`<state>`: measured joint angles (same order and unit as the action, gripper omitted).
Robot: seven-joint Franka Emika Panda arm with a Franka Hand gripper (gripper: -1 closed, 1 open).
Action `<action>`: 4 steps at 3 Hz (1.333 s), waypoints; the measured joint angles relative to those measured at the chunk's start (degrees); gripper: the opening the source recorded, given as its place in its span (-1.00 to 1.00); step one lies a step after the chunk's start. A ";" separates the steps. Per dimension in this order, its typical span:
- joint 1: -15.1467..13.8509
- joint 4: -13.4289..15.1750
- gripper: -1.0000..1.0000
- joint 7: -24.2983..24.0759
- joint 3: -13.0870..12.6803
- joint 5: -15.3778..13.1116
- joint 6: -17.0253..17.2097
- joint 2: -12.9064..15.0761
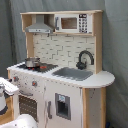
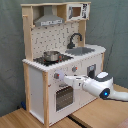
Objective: Play with the kitchen
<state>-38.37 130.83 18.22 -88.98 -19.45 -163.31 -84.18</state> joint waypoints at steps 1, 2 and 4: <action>-2.35 -1.88 1.00 4.66 0.25 0.00 -1.48 0.00; -4.92 -4.79 1.00 9.70 0.27 0.01 -2.62 0.00; -8.05 -6.51 1.00 20.09 0.26 0.01 -5.73 0.01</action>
<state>-46.42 124.32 38.32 -88.72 -19.44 -169.04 -84.17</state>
